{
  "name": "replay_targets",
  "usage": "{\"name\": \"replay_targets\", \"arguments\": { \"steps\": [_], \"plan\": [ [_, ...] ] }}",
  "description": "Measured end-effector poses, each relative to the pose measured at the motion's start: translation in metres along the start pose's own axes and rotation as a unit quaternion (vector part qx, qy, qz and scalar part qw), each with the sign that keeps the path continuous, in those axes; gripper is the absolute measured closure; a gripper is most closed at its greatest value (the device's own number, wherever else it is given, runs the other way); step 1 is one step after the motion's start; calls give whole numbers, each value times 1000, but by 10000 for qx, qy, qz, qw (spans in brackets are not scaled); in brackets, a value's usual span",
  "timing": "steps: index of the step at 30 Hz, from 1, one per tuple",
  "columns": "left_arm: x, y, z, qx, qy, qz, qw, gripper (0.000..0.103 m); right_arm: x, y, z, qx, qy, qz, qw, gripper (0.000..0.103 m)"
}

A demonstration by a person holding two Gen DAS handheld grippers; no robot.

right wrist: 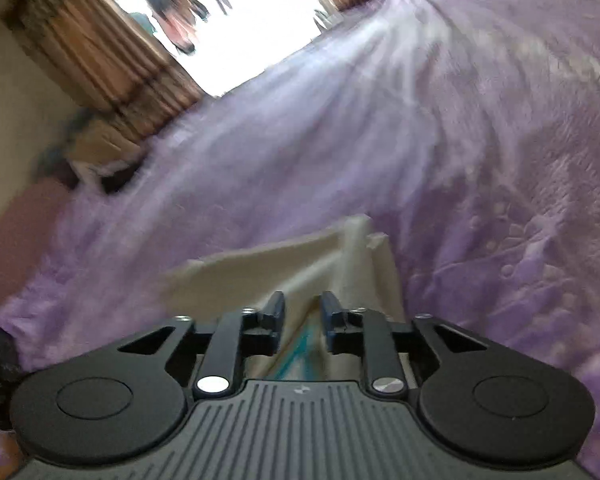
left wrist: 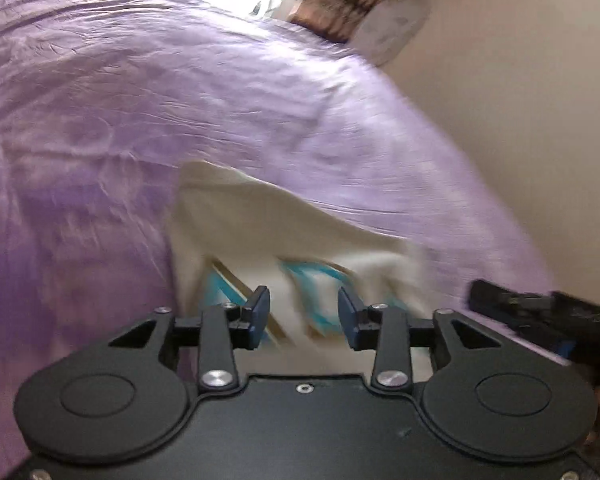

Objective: Fold small clothes

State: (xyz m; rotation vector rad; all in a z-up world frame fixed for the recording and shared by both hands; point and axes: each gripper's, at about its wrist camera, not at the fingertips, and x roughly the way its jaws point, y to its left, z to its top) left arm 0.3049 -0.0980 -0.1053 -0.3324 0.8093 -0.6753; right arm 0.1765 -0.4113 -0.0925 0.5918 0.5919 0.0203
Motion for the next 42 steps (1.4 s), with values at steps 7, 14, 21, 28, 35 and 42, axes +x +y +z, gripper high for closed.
{"name": "replay_targets", "arguments": {
  "steps": [7,14,21,28,35,42],
  "plan": [
    [-51,-17,-86,-258,294,-219,9990,61,-71,7,-52,-323,85,65,9994,66],
    [-36,-11,-93,-671,555,-23,9962,60,-57,-1,-82,-771,292,-799,9934,78],
    [-83,-26,-98,-582,291,-72,9979,59,-88,36,-87,-1273,129,-1230,9841,69],
    [-96,-35,-126,-433,508,42,9978,59,-111,53,-102,-1368,74,-1319,9818,69],
    [-73,-27,-142,-456,779,210,9957,59,-107,36,-113,-1083,241,-1371,9843,69],
    [-77,-23,-135,-725,772,146,9943,59,-99,6,-127,-733,429,-1477,9854,69]
  ]
}}
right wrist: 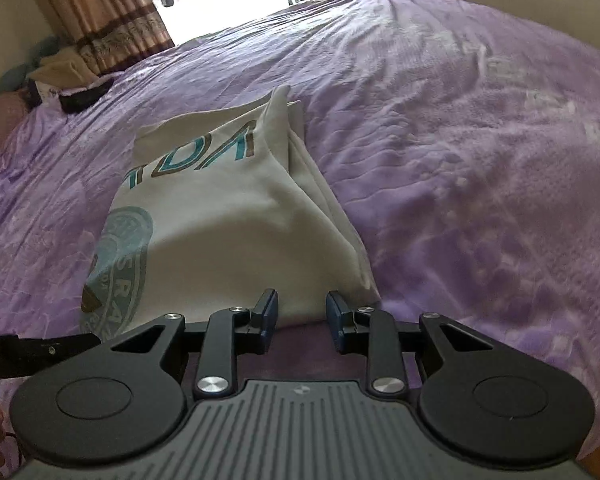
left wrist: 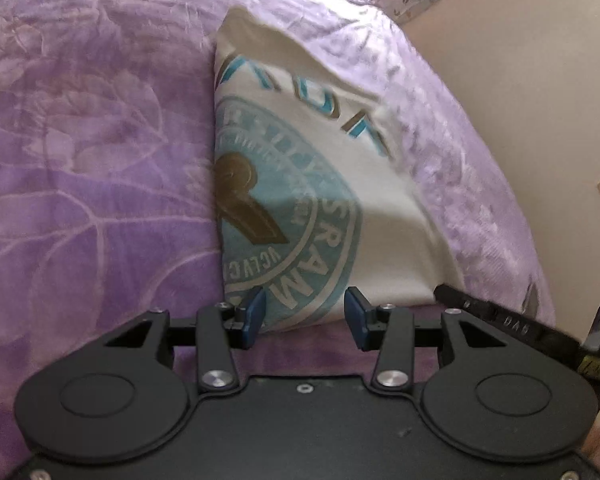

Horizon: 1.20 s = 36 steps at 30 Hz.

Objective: Fold small clothes

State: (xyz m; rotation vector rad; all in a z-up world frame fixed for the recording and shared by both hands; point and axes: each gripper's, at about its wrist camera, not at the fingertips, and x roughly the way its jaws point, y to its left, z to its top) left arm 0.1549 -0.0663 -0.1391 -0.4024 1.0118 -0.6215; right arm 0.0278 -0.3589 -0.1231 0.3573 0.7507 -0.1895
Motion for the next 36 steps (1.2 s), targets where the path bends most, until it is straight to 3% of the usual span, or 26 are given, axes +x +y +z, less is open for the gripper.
{"name": "replay_targets", "arguments": {
  "steps": [4,8,11,16,20,23,31,36],
  "plan": [
    [-21,-3,3,96,-353,-32,9993,58,-18,4,3,-39,-322,-29,9995,68],
    [-14,10,3,-18,-231,116,9997,58,-27,3,4,-42,-632,155,9979,62],
    [0,21,-2,-108,26,344,9993,58,-13,-3,3,4,-423,54,9991,63],
    [-4,28,3,-407,-26,213,9989,58,-2,-8,1,47,-210,91,9997,64],
    [-16,14,20,-306,-435,65,9986,58,-16,4,12,-112,-492,187,9986,63],
    [-10,2,31,-141,-479,-44,9987,57,-16,14,21,-161,-632,403,9971,62],
    [28,-4,28,242,-28,203,9995,57,20,16,17,-113,-200,310,9993,62],
    [16,7,48,-121,-8,-107,9999,57,15,11,21,-279,-138,498,9983,62]
  ]
}}
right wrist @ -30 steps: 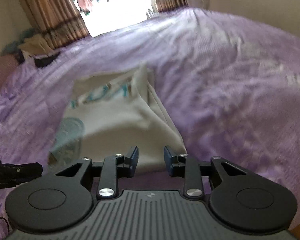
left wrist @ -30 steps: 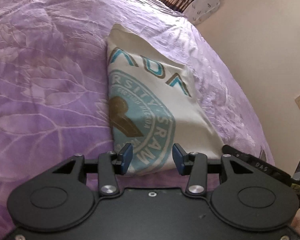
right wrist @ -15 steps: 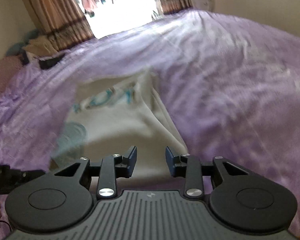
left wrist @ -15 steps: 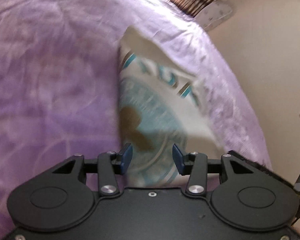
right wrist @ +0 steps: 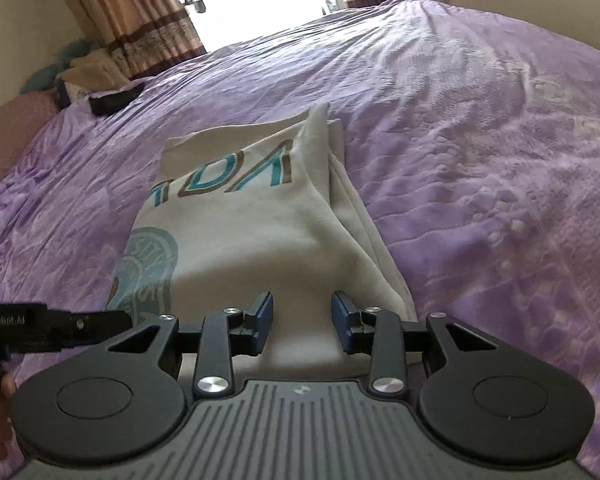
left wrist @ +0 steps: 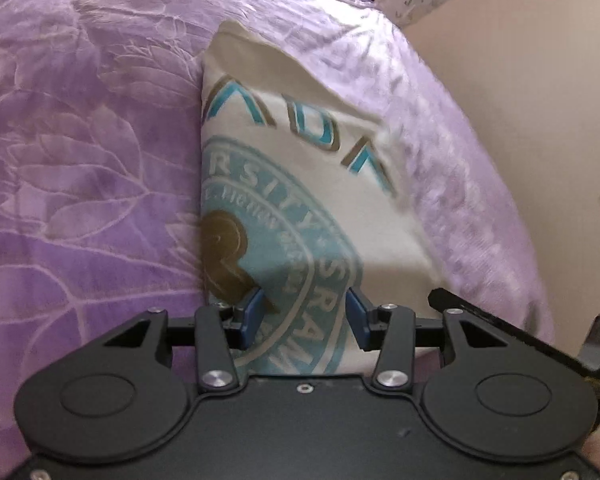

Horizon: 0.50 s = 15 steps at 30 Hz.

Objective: Fold small clothes

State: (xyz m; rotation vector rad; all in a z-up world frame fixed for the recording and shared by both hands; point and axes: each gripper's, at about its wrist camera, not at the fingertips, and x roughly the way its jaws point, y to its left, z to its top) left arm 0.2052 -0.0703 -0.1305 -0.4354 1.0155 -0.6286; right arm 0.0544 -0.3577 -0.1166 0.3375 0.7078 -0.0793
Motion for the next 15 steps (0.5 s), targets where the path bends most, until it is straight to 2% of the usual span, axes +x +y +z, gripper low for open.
{"name": "replay_targets", "arguments": {
  "steps": [1,2,3,4,8,12,15],
  "plan": [
    [-5,2,5,-56,-147,-7,9999,57,-4,-3,4,22,-55,78,10000,61],
    [-10,5,9,-94,-273,35,9996,57,-9,-8,8,88,-159,210,9996,53],
    [-13,10,14,-141,-348,81,9993,56,-14,-15,14,199,-258,393,9987,41],
    [-13,17,19,-249,-383,131,9989,56,-15,-24,20,349,-318,553,9974,37],
    [-5,47,26,-813,-335,214,9959,56,-5,-69,40,1085,-375,1026,9881,35],
    [11,69,26,-1260,-162,29,9919,56,31,-101,45,1718,157,1568,9725,35],
    [21,78,31,-1608,-126,-213,9867,56,56,-109,42,1939,506,1880,9615,35]
  ]
}}
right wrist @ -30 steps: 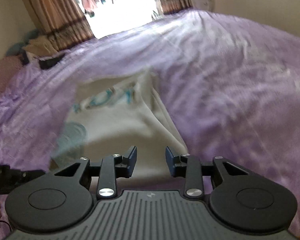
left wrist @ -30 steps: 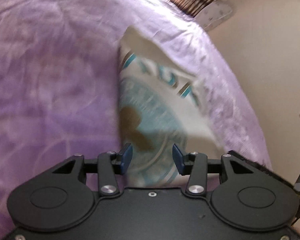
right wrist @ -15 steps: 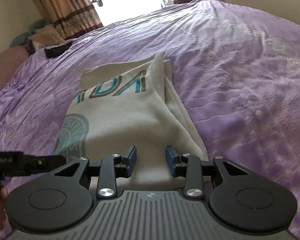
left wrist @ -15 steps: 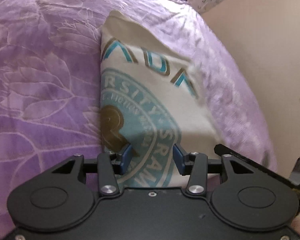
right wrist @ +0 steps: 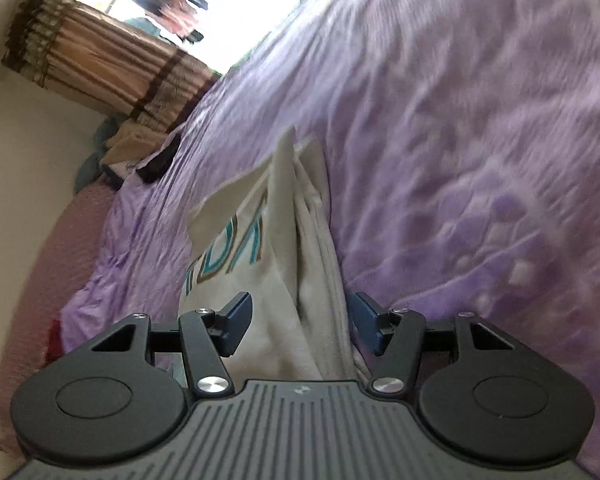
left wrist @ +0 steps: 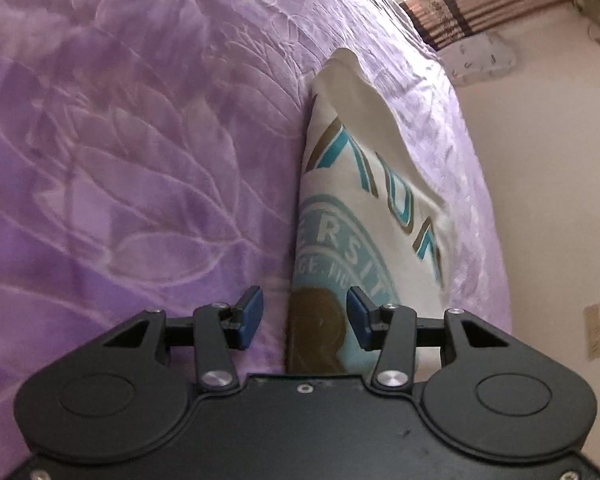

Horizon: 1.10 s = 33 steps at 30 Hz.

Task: Fold small clothes
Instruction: 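Grasp the folded T-shirt side edge with the right gripper while the left gripper holds the bundle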

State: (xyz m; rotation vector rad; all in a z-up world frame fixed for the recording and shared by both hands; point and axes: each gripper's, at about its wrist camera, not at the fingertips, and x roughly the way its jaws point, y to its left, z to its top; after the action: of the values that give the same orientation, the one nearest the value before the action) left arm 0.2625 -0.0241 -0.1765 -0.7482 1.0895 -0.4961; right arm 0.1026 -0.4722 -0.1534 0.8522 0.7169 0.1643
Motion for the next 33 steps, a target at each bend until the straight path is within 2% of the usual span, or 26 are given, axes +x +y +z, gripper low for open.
{"name": "replay_targets", "arguments": {
  "steps": [6,9,15,19,20,21,22,23,24,25,26,27,29,33],
  "plan": [
    [23,0,14,-250,123,-213,9994,55,30,-4,11,110,199,298,9993,35],
    [37,-4,17,-327,148,-267,9990,54,48,1,23,78,352,296,9989,34],
    [65,-16,32,-230,225,-114,9994,48,79,15,36,-111,683,220,9974,29],
    [72,-22,36,-253,170,61,9995,47,91,15,40,100,613,163,9979,29],
    [72,-25,36,-237,140,114,9996,47,92,16,38,128,573,130,9982,29],
    [70,-28,34,-151,83,163,9997,53,93,16,37,130,525,90,9985,29],
    [68,-37,32,85,-32,283,9996,55,92,18,35,94,481,47,9988,30],
    [66,-46,28,363,-139,390,9985,58,92,20,33,55,445,-45,9990,37],
    [64,-56,25,668,-219,516,9962,64,91,23,32,24,415,-224,9989,50],
    [62,-66,22,947,-287,660,9929,71,87,23,33,13,394,-362,9986,56],
    [59,-72,22,1054,-333,707,9914,74,85,26,32,29,369,-415,9984,66],
    [56,-78,22,1122,-361,741,9903,78,82,29,31,13,328,-424,9986,71],
    [49,-86,24,1202,-395,776,9889,81,77,40,30,-117,229,-546,9982,72],
    [26,-105,27,1698,-495,828,9807,83,72,78,26,-660,65,-791,9947,74]
  ]
}}
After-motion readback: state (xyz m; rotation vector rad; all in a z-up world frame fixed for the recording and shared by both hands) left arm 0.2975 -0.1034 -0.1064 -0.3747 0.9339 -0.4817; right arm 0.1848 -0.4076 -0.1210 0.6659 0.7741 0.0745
